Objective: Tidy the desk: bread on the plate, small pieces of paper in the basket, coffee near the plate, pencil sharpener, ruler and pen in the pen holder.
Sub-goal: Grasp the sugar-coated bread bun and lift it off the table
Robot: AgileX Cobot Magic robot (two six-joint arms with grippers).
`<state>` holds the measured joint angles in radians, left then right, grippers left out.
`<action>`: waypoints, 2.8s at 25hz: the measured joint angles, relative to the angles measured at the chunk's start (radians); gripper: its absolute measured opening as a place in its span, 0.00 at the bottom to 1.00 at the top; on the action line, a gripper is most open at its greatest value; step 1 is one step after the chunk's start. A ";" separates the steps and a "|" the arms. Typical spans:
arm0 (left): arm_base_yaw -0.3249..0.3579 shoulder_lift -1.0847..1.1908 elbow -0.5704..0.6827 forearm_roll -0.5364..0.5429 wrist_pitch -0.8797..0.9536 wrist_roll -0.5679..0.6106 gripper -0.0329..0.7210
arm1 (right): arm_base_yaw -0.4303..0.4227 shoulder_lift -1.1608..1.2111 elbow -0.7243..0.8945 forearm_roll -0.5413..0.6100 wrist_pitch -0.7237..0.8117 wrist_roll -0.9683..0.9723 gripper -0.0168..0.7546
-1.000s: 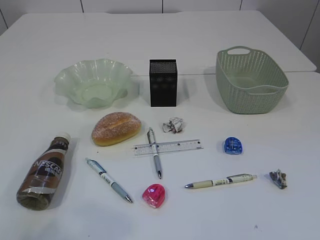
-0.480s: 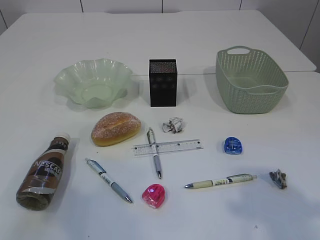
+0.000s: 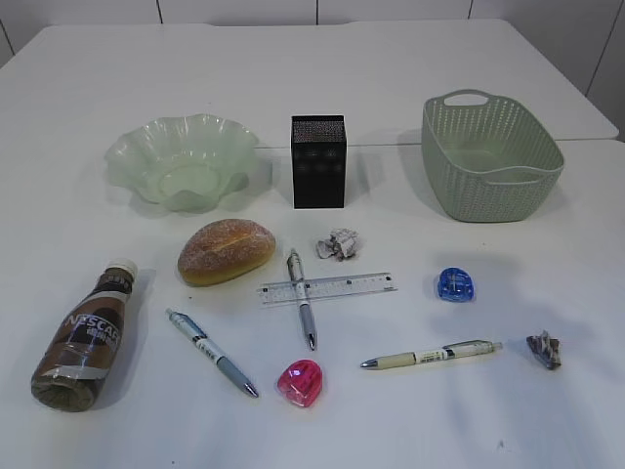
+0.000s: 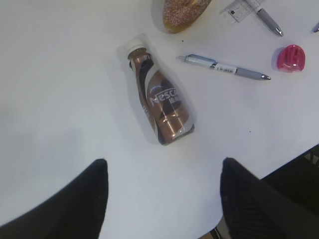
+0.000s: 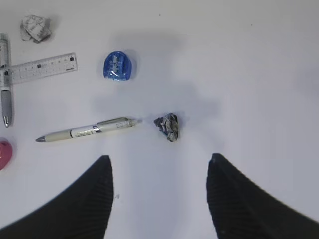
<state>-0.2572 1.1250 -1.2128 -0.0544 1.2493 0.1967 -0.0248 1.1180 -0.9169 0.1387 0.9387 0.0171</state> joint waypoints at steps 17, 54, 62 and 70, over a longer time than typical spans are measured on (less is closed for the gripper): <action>-0.128 0.645 -0.368 0.037 -0.011 0.006 0.83 | 0.000 0.178 -0.099 0.050 0.012 0.000 0.63; -0.199 0.940 -0.423 0.070 -0.277 0.162 0.86 | 0.000 0.260 -0.135 0.058 -0.032 -0.002 0.63; -0.199 1.011 -0.462 0.066 -0.332 0.164 0.86 | 0.000 0.260 -0.135 0.058 -0.033 -0.002 0.63; -0.199 1.101 -0.569 0.054 -0.296 0.164 0.86 | 0.000 0.260 -0.135 0.058 -0.036 -0.002 0.63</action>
<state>-0.4562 2.2265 -1.7823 0.0000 0.9536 0.3603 -0.0248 1.3785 -1.0517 0.1968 0.9025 0.0153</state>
